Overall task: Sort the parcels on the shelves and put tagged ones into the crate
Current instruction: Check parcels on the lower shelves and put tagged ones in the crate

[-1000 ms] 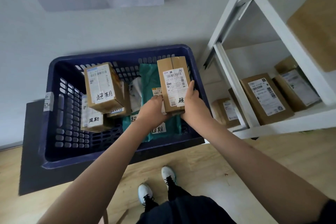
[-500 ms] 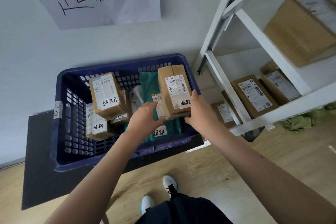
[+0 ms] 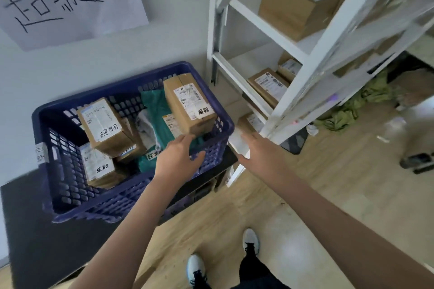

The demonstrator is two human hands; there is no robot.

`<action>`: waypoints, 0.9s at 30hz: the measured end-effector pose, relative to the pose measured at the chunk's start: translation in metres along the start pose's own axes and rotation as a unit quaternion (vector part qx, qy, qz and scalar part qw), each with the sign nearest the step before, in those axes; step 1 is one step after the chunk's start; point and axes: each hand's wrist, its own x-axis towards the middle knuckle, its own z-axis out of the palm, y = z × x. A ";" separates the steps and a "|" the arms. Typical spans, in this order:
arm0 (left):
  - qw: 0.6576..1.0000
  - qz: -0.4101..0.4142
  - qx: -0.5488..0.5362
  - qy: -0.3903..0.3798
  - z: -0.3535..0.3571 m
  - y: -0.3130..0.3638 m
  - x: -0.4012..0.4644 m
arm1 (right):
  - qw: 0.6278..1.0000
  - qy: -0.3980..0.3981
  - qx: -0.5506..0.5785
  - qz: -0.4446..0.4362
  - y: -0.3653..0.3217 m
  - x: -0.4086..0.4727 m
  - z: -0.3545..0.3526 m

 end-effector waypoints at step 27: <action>0.992 -0.051 -0.060 -0.094 0.210 0.330 0.011 | 0.995 -0.036 0.043 0.087 0.412 -0.064 -0.087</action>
